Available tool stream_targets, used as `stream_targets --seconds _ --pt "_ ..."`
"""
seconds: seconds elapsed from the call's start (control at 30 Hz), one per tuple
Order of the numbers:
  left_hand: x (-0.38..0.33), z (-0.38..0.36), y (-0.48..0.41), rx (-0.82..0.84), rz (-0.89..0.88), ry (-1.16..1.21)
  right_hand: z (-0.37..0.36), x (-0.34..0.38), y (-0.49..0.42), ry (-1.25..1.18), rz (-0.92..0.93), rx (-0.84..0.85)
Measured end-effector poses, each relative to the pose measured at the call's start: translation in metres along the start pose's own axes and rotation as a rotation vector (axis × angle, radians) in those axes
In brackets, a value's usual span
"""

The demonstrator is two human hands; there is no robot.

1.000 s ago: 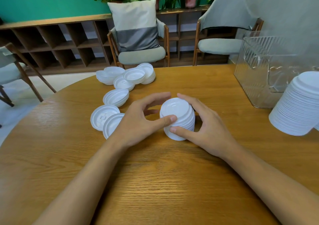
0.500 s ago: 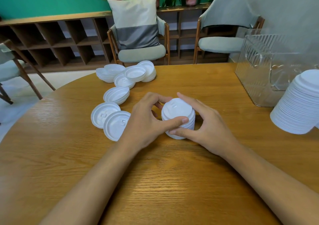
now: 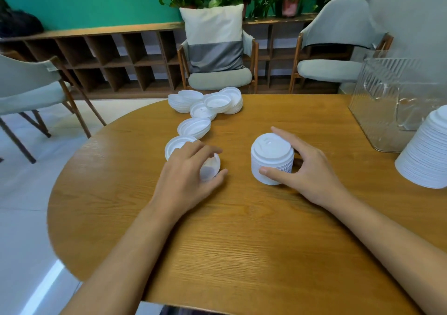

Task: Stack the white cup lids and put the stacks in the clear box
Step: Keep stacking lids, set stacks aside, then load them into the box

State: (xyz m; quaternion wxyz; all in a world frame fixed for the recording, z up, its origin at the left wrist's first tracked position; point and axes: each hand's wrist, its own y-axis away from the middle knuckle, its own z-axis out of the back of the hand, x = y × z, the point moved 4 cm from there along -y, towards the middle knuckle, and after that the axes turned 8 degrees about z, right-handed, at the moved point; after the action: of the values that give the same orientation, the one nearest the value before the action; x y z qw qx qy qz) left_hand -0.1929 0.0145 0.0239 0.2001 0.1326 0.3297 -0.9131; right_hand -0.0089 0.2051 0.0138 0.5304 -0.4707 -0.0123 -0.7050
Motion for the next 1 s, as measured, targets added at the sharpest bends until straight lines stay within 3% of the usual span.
stream_targets --seconds 0.1,0.33,0.6,0.8,1.0 --pt "0.012 0.005 0.011 0.036 -0.005 -0.075 -0.008 0.008 -0.002 -0.01 0.008 0.018" --pt "0.008 0.006 0.012 -0.003 -0.082 0.005 -0.032 0.021 -0.012 -0.029 0.012 0.044" --pt "0.012 0.011 0.0 -0.04 0.249 0.504 -0.033 0.015 -0.01 -0.013 0.003 -0.015" --pt "-0.002 0.014 -0.027 -0.027 0.388 0.828 -0.031 0.018 -0.009 -0.022 0.004 -0.02" --pt "-0.008 -0.005 -0.048 0.118 0.596 1.237 -0.03 0.019 -0.01 -0.026 0.004 -0.028"
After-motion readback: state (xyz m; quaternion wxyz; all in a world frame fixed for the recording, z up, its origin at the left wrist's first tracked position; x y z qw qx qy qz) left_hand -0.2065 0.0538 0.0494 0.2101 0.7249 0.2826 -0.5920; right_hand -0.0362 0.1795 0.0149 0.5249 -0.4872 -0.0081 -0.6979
